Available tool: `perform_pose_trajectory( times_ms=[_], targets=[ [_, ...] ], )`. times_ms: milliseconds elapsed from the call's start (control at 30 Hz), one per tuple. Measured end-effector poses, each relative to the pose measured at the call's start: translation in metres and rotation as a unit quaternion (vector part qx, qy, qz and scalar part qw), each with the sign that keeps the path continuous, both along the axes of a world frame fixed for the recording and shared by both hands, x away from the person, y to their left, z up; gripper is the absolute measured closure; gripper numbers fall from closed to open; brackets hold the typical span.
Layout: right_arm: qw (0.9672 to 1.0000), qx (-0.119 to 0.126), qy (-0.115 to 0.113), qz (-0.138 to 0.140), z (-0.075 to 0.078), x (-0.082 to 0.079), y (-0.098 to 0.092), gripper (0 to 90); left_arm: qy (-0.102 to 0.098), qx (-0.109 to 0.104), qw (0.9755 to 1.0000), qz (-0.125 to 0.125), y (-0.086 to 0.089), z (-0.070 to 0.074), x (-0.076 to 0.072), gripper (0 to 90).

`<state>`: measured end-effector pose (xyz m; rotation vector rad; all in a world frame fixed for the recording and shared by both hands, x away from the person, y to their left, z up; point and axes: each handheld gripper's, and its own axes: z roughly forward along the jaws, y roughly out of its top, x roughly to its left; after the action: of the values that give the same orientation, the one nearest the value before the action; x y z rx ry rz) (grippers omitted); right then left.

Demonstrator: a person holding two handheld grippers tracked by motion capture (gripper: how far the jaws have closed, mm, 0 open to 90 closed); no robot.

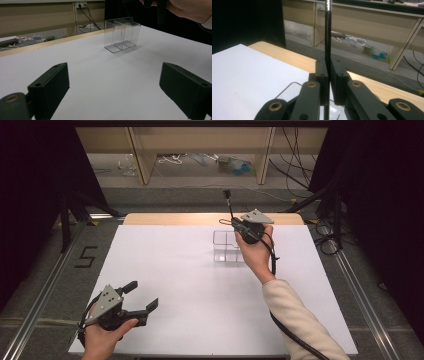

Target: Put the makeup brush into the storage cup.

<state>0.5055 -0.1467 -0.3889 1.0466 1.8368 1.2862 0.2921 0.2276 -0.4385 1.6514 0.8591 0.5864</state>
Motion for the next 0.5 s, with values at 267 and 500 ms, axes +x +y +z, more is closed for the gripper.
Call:
perform_pose_trajectory(
  times_ms=[267,500],
  targets=[
    [1.0,0.001,0.006,0.002,-0.0006,-0.0003,0.0008,85.6,0.0,0.0,1.0,-0.001,-0.0001,-0.0001,0.0,8.9],
    [1.0,-0.003,0.0,0.0,-0.0027,0.001,0.0002,85.6,0.0,0.0,1.0,-0.001,-0.0003,-0.0001,-0.0001,8.9]
  ],
)
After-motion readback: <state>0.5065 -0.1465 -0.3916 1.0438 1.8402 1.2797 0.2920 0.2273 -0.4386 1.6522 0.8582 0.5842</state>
